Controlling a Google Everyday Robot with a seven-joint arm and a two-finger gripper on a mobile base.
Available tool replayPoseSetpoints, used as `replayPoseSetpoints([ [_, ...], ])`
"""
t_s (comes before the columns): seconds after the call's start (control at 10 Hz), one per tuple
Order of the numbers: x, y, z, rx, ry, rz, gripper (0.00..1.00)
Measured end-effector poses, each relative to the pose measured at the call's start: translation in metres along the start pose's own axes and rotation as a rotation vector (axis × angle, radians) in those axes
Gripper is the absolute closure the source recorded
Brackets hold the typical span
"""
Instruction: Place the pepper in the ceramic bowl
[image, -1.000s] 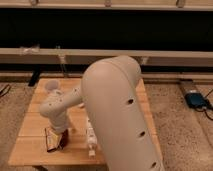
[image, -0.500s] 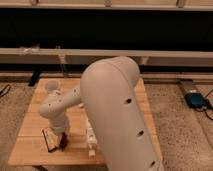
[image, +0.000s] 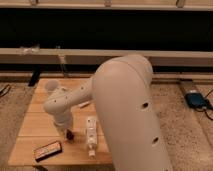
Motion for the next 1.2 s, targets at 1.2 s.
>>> replayPoseSetpoints([
  [1.2,0.073,-0.145,-0.074,0.007,-0.135,0.131,1.00],
])
